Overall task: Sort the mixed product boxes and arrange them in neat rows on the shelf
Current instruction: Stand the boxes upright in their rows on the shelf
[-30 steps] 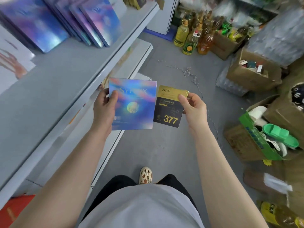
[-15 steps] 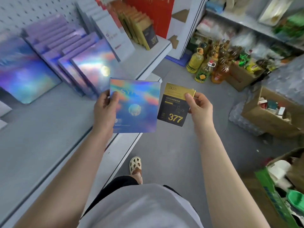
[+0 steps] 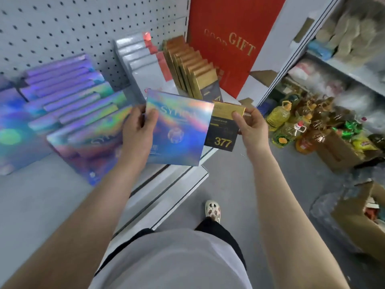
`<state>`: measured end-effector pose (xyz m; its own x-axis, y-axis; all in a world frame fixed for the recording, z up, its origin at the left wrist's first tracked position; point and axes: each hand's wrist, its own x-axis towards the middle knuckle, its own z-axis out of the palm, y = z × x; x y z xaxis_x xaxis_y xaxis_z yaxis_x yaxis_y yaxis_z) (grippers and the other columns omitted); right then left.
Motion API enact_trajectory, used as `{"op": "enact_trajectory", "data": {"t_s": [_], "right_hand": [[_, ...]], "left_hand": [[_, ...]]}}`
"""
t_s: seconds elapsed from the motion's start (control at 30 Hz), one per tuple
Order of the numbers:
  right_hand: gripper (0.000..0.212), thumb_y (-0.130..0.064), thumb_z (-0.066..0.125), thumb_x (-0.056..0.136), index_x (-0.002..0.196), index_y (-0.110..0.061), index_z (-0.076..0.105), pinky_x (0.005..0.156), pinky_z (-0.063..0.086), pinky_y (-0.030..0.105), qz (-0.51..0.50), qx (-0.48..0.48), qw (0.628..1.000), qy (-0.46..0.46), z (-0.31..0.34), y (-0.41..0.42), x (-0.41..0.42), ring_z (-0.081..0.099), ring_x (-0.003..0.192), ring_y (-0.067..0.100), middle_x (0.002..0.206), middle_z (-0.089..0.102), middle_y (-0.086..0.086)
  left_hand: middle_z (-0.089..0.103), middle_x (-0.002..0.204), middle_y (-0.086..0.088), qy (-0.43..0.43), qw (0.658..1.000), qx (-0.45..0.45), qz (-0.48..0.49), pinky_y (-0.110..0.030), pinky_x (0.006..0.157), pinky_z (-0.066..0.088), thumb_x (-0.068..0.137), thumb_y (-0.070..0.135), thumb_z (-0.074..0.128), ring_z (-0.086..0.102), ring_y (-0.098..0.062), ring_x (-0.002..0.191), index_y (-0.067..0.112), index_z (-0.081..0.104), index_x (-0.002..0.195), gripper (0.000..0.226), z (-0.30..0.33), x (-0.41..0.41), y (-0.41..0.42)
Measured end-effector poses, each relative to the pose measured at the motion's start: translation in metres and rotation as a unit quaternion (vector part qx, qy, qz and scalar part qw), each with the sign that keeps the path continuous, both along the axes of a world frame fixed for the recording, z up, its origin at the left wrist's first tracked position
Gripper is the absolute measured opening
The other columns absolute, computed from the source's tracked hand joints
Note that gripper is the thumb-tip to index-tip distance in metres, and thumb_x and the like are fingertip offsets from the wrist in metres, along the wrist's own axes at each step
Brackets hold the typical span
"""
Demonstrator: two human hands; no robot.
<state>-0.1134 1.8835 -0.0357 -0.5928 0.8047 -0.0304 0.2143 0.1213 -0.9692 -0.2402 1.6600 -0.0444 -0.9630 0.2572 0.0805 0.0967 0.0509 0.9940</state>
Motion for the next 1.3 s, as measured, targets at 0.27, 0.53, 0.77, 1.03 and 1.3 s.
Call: {"op": "enact_trajectory", "data": {"t_s": [0.27, 0.53, 0.77, 1.03, 1.3], "right_hand": [[0.02, -0.024, 0.068, 0.093, 0.11, -0.024, 0.056, 0.064, 0.05, 0.023, 0.197, 0.038, 0.978, -0.054, -0.017, 0.133, -0.087, 0.066, 0.084, 0.011, 0.093, 0.068, -0.004], [0.056, -0.01, 0.076, 0.082, 0.13, -0.02, 0.047, 0.079, 0.052, 0.024, 0.376, 0.125, 0.909, -0.126, -0.022, 0.178, -0.14, 0.061, 0.095, 0.014, 0.116, 0.062, -0.001], [0.057, -0.005, 0.069, 0.087, 0.136, -0.018, 0.043, 0.094, 0.044, 0.031, 0.373, 0.207, 0.894, -0.134, -0.018, 0.177, -0.16, 0.05, 0.118, 0.02, 0.126, 0.05, 0.001], [0.068, -0.007, 0.068, 0.086, 0.146, -0.014, 0.035, 0.106, 0.041, 0.038, 0.292, 0.332, 0.892, -0.095, -0.013, 0.165, -0.153, 0.045, 0.128, 0.028, 0.14, 0.044, 0.012], [0.043, -0.038, 0.069, 0.089, 0.128, -0.024, 0.056, 0.079, 0.049, 0.022, 0.496, 0.233, 0.836, -0.023, 0.019, 0.113, -0.156, 0.058, 0.097, 0.007, 0.114, 0.056, -0.008]], "left_hand": [[0.057, 0.066, 0.018, -0.039, 0.99, 0.008, 0.136, -0.011, 0.061, 0.04, 0.099, 0.018, 0.052, 0.048, 0.009, 0.058, 0.024, 0.055, 0.084, 0.016, -0.012, 0.001, 0.081], [0.06, 0.081, 0.005, -0.099, 0.954, 0.058, 0.279, -0.034, 0.076, 0.045, 0.095, 0.025, 0.058, 0.052, -0.013, 0.077, 0.024, 0.06, 0.084, 0.012, -0.021, 0.023, 0.114], [0.061, 0.083, 0.003, -0.103, 0.944, 0.066, 0.305, -0.036, 0.078, 0.044, 0.096, 0.024, 0.057, 0.052, -0.016, 0.08, 0.024, 0.06, 0.087, 0.009, -0.019, 0.034, 0.116], [0.062, 0.085, 0.003, -0.096, 0.942, 0.077, 0.312, -0.035, 0.08, 0.046, 0.097, 0.021, 0.057, 0.054, -0.015, 0.082, 0.023, 0.059, 0.087, 0.01, -0.016, 0.033, 0.118], [0.061, 0.081, 0.006, -0.099, 0.94, 0.08, 0.317, -0.029, 0.07, 0.046, 0.097, 0.022, 0.056, 0.053, -0.012, 0.074, 0.023, 0.059, 0.088, 0.009, -0.019, 0.029, 0.117]]}}
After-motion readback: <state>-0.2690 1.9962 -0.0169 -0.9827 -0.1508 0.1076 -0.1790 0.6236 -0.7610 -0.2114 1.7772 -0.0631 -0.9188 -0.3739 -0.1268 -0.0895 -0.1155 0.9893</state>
